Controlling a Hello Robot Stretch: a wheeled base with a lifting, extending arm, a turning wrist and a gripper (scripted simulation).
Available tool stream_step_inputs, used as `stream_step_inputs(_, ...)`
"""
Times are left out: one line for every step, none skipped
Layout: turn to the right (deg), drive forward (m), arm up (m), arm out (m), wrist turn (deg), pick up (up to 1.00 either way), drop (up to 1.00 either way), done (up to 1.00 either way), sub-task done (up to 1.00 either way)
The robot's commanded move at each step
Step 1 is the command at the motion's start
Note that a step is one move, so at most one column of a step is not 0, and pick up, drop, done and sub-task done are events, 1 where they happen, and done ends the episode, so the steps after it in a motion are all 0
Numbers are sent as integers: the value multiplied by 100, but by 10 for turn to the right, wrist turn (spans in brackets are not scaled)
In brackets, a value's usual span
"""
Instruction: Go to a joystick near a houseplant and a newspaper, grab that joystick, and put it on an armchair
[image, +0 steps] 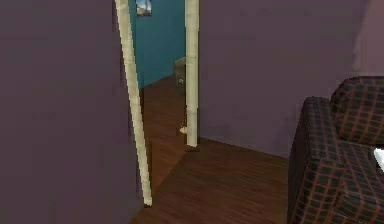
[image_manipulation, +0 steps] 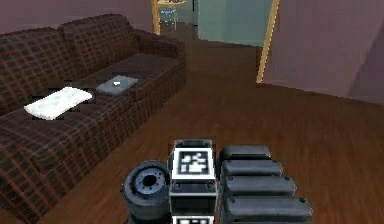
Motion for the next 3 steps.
stream_step_inputs(150,0,0,0,0,0,0,0,0)
stream_step_inputs(450,0,0,0,0,0,0,0,0)
stream_step_inputs(450,0,0,0,0,0,0,0,0)
